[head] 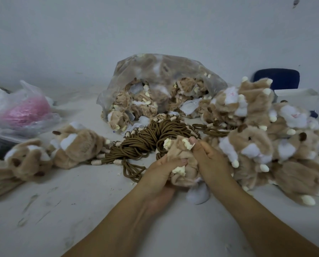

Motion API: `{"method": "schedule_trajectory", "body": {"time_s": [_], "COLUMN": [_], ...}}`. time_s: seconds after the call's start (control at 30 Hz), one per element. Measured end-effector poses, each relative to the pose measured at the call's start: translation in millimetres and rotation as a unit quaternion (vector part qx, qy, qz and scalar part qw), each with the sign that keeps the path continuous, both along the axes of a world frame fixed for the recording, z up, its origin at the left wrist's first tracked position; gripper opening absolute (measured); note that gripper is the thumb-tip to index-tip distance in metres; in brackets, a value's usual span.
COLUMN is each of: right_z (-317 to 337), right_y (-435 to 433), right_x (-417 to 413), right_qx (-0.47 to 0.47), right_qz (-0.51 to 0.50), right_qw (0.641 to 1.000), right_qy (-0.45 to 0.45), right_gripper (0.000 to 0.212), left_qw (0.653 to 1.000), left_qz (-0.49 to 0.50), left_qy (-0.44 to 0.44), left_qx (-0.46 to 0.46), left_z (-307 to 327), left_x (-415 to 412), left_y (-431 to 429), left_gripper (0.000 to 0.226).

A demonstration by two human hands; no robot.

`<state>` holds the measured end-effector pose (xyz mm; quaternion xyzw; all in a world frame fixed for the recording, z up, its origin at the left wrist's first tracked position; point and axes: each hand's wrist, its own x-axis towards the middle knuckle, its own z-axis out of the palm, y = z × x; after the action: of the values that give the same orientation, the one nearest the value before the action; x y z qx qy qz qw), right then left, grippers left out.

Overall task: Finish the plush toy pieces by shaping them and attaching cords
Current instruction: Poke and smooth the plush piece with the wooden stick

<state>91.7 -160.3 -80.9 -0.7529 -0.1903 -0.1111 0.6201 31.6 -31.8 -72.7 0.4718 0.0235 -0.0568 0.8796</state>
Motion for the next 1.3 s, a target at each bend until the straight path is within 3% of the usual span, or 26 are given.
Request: {"method": "schedule_trajectory", "body": {"time_s": [0.17,0.27,0.37,0.43,0.53,0.63,0.7,0.83,1.0,1.13,1.2,1.3], "right_z": [-2.1,1.6,5.0,4.9,0.3,3.4,4.2,-1.9,-5.0,-6.7,-8.2,-8.1], "right_y": [-2.3,-1.1,4.1,6.0,0.8,-1.1,3.0,8.1,8.7,12.9,12.7,12.7], "right_x": [5.8,0.3,-0.8,-0.2,-0.2,-9.9,-13.3,-12.9,-12.3,-15.5,-14.9,-13.9], "right_qx": [0.008,-0.022,-0.019,-0.035,-0.048,-0.039,-0.093,-0.145,-0.166,-0.147,-0.144,-0.147], "right_qz": [0.032,0.057,0.002,0.025,-0.007,-0.051,-0.023,0.050,0.060,0.055,0.049,0.039], "right_qw": [0.999,0.998,0.999,0.999,0.998,0.988,0.981,0.979,0.978,0.981,0.982,0.982], "right_qy": [0.013,0.019,-0.046,-0.026,-0.049,-0.141,-0.170,-0.133,-0.111,-0.111,-0.113,-0.113], "right_gripper": [0.039,0.036,0.031,0.030,0.032,0.023,0.020,0.022,0.023,0.022,0.020,0.018], "left_qw": [0.998,0.993,0.993,0.994,0.998,0.999,0.997,0.989,0.952,0.925,0.927,0.931], "left_qz": [-0.062,-0.118,-0.117,-0.097,-0.024,0.045,0.067,0.083,0.155,0.196,0.182,0.174], "left_qy": [0.002,0.004,0.029,0.028,0.010,-0.002,-0.001,-0.004,-0.038,-0.073,-0.072,-0.079], "left_qx": [-0.031,-0.008,-0.015,-0.036,-0.055,-0.009,0.031,0.125,0.261,0.319,0.320,0.311], "left_z": [-0.3,-0.1,-5.0,-5.9,-3.6,-0.2,-1.5,0.3,-5.0,-6.3,-6.7,-8.8], "left_x": [-3.1,-5.6,-4.5,-3.4,0.5,3.6,3.6,1.9,2.4,4.6,5.0,5.7], "left_y": [4.7,6.2,3.0,0.4,3.8,11.2,13.3,13.2,8.6,8.3,9.6,9.8], "left_gripper": [0.041,0.023,0.010,0.008,0.034,0.047,0.045,0.033,0.021,0.042,0.060,0.066]}}
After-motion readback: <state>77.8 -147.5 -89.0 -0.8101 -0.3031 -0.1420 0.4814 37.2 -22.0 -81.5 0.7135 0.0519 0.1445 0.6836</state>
